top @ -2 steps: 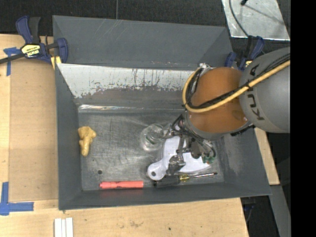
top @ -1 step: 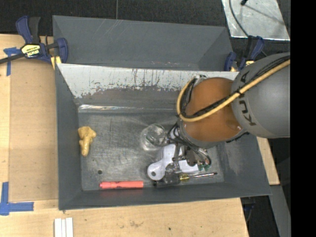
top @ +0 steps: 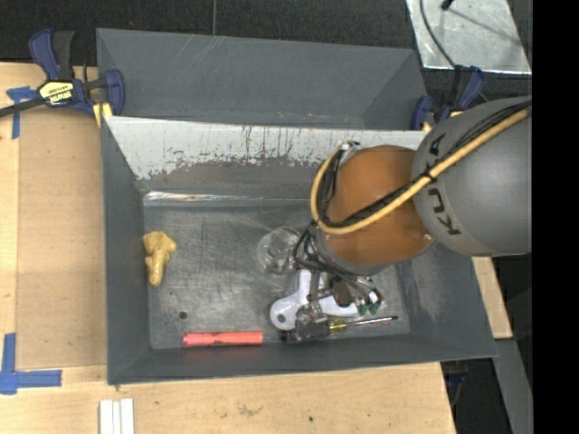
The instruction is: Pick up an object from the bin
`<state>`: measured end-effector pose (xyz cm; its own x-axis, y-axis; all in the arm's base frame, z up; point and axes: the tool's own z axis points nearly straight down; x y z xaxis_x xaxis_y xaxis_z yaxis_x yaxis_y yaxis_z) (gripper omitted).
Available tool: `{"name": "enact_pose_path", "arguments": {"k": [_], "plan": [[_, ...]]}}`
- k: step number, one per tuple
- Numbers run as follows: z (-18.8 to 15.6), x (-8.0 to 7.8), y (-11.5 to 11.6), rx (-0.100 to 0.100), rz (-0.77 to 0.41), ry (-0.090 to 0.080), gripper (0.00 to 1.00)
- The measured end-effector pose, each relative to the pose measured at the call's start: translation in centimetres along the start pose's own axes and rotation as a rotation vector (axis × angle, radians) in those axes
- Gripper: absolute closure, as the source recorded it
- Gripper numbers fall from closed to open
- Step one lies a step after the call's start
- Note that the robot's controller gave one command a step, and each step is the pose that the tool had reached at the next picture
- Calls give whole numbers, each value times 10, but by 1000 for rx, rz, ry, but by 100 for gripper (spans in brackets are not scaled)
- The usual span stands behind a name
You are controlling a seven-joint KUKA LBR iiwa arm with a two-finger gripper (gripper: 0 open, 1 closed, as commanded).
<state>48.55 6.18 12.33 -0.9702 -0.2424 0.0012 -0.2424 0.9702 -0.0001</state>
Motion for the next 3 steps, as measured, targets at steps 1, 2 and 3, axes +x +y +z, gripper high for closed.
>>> {"name": "enact_pose_path", "arguments": {"k": [1, 2, 3], "plan": [[40, 1, -16, -12, 93, 2, 0], [38, 4, -15, -13, 87, 15, 100], [38, 4, -15, -13, 87, 15, 100]]}}
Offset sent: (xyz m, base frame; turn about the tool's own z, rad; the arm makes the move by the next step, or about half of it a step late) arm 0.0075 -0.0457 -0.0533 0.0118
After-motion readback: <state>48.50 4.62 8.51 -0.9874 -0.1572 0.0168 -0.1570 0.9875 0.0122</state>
